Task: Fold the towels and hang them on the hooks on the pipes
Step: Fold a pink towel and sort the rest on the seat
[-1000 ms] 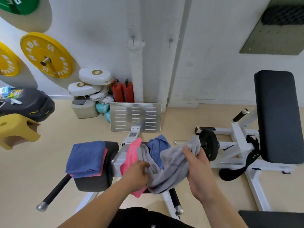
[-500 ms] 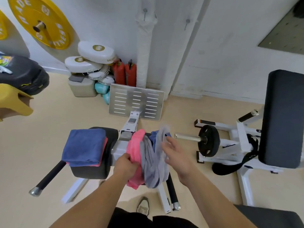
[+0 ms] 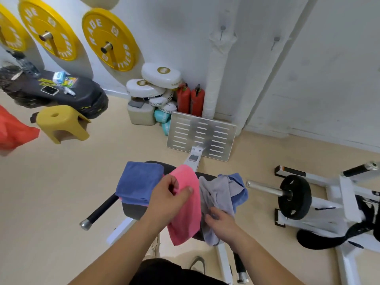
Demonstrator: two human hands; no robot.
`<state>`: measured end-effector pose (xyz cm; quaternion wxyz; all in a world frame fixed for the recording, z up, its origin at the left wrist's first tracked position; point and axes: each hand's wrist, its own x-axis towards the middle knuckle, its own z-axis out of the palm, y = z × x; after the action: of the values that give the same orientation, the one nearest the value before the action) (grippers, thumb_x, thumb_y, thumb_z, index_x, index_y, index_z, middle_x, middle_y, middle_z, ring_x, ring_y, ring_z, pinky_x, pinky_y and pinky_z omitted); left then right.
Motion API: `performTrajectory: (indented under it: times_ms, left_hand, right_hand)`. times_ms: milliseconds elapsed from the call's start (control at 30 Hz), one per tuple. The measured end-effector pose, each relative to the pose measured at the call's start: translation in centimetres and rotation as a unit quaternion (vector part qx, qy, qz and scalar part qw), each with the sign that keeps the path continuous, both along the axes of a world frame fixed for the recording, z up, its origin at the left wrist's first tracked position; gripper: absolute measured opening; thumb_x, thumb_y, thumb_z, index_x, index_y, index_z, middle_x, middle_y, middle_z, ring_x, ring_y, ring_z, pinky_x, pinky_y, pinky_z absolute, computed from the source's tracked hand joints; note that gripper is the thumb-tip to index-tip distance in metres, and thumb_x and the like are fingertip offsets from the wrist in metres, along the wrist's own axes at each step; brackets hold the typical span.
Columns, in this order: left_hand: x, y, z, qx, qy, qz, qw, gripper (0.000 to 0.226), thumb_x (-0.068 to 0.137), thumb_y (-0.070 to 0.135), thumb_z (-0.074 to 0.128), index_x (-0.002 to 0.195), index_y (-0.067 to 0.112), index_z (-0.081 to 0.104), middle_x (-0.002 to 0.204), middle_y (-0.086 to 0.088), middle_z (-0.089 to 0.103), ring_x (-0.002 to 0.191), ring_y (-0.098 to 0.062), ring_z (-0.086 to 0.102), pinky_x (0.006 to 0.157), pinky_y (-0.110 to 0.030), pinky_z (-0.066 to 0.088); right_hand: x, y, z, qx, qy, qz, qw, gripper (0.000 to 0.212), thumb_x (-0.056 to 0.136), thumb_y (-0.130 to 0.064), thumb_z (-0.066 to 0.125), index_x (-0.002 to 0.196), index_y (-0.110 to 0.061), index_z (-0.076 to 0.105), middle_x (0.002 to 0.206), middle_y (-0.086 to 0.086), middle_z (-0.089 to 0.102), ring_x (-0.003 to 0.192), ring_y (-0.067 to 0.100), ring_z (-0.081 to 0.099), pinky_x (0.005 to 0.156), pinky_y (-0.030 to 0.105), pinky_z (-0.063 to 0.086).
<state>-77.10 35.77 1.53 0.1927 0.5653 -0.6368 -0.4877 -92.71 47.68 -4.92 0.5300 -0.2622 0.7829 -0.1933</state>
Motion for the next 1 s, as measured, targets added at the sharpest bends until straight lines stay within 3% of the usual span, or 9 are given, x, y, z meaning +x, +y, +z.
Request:
performTrajectory:
  times_ms: [67,167,300,400,567,667,767,867,1000]
  left_hand:
    - [0.0,0.3,2.6,-0.033,0.006,-0.025,0.999,0.036,0.08,0.024,0.079,0.074,0.019,0.044,0.063,0.011,0.04,0.057,-0.006,0.037,0.057,-0.02,0.036]
    - [-0.6,1.7,5.7,-0.049,0.028,-0.112,0.992,0.031,0.076,0.016,0.079,0.075,0.019,0.048,0.061,0.014,0.043,0.055,-0.003,0.037,0.054,-0.014,0.035]
    - [-2.6,4.9,8.0,-0.025,0.026,-0.179,0.983,0.03,0.067,0.028,0.082,0.089,0.034,0.063,0.087,0.01,0.068,0.075,-0.005,0.064,0.073,-0.023,0.057]
    - [-3.2,6.5,9.0,-0.004,0.06,-0.148,0.987,0.022,0.075,0.028,0.081,0.091,0.04,0.071,0.094,0.017,0.074,0.088,-0.002,0.07,0.081,-0.023,0.059]
    - [-2.8,6.6,11.2,0.018,0.129,-0.03,0.991,0.034,0.088,0.002,0.069,0.1,0.034,0.073,0.097,0.005,0.074,0.079,-0.007,0.067,0.071,-0.023,0.058]
    - [-3.0,6.5,14.5,-0.056,0.169,-0.032,0.983,0.037,0.088,0.002,0.071,0.105,0.034,0.074,0.101,0.009,0.076,0.091,-0.005,0.07,0.085,-0.025,0.058]
    - [-3.4,6.4,18.2,-0.108,0.18,-0.09,0.974,0.038,0.09,0.003,0.07,0.109,0.035,0.072,0.099,0.015,0.075,0.09,0.002,0.069,0.082,-0.021,0.056]
    - [-3.7,6.8,20.9,-0.094,0.17,-0.204,0.959,0.04,0.091,-0.001,0.069,0.113,0.033,0.07,0.094,0.012,0.077,0.081,0.001,0.071,0.068,-0.016,0.054]
    - [-5.1,7.5,22.2,-0.095,0.179,-0.262,0.944,0.041,0.089,-0.004,0.07,0.116,0.027,0.071,0.096,0.004,0.08,0.091,-0.011,0.075,0.08,-0.018,0.058]
  right_hand:
    - [0.3,-0.3,2.0,-0.031,-0.027,-0.065,0.997,0.017,0.098,-0.037,0.057,0.098,-0.025,0.069,0.105,0.003,0.069,0.106,0.022,0.064,0.095,0.035,0.053]
    - [-0.3,-1.0,6.1,-0.127,-0.082,-0.189,0.97,0.028,0.099,-0.039,0.058,0.087,-0.021,0.075,0.088,0.003,0.074,0.094,0.024,0.069,0.081,0.036,0.057]
    - [-1.4,0.4,11.1,-0.244,-0.221,-0.258,0.908,0.038,0.1,-0.041,0.062,0.115,-0.007,0.072,0.108,0.02,0.078,0.1,0.039,0.075,0.089,0.051,0.061]
    - [-2.2,2.6,12.1,-0.288,-0.175,-0.308,0.89,0.022,0.099,-0.025,0.065,0.113,-0.01,0.074,0.109,0.018,0.078,0.106,0.038,0.074,0.087,0.046,0.058]
    - [-3.5,6.5,11.3,-0.255,-0.155,-0.423,0.856,0.024,0.104,-0.027,0.058,0.122,-0.015,0.069,0.115,0.007,0.077,0.11,0.026,0.071,0.092,0.045,0.059]
    - [-3.6,8.0,11.0,-0.202,-0.139,-0.391,0.887,0.023,0.105,-0.028,0.057,0.115,-0.011,0.068,0.111,0.016,0.075,0.094,0.028,0.073,0.079,0.042,0.061]
    - [-3.6,8.7,12.0,-0.198,-0.09,-0.355,0.909,0.012,0.1,-0.021,0.062,0.107,-0.014,0.069,0.111,0.013,0.075,0.092,0.024,0.072,0.075,0.039,0.056]
    - [-3.9,8.5,15.6,-0.321,-0.024,-0.276,0.906,0.034,0.092,-0.015,0.074,0.12,-0.031,0.065,0.128,-0.007,0.069,0.121,0.011,0.063,0.095,0.03,0.051]
    - [-3.8,7.4,23.0,-0.472,-0.056,-0.067,0.877,0.058,0.08,-0.013,0.082,0.132,-0.028,0.063,0.127,-0.003,0.073,0.125,0.016,0.066,0.106,0.036,0.051]
